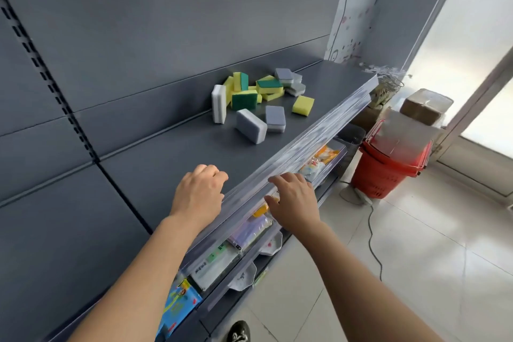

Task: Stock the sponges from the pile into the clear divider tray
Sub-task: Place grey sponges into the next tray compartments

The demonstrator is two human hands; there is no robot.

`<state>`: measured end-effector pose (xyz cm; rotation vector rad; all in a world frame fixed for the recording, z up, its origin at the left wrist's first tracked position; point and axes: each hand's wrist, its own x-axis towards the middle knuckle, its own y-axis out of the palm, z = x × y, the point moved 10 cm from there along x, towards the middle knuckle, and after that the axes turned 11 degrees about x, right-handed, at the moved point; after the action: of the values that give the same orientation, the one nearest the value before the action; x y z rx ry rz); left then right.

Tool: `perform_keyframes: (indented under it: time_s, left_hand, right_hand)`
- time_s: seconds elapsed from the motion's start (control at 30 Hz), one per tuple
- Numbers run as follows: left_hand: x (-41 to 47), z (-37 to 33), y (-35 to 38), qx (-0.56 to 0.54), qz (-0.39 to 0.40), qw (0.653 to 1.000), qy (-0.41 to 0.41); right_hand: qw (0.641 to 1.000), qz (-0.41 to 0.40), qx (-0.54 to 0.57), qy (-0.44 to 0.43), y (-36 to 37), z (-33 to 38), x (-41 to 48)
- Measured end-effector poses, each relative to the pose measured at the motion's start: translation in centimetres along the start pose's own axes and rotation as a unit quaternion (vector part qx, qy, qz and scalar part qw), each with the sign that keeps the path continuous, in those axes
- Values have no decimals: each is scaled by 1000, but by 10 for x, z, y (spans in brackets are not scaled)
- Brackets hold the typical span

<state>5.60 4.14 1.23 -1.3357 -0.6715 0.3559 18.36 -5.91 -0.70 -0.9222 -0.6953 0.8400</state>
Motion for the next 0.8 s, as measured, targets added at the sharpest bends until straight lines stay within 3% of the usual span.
perform_keyframes:
  time_s: [0.3, 0.53, 0.8]
  left_hand:
    - [122, -23, 37, -43, 2, 999, 0]
    - [197, -20, 48, -100, -12, 992, -70]
    - [226, -16, 66, -95, 25, 986, -132]
  right_hand:
    - [1000, -7, 6, 15, -9, -61, 100]
    - [1000, -9, 7, 5, -10, -85, 184]
    - [998, 59, 10, -17, 19, -90, 247]
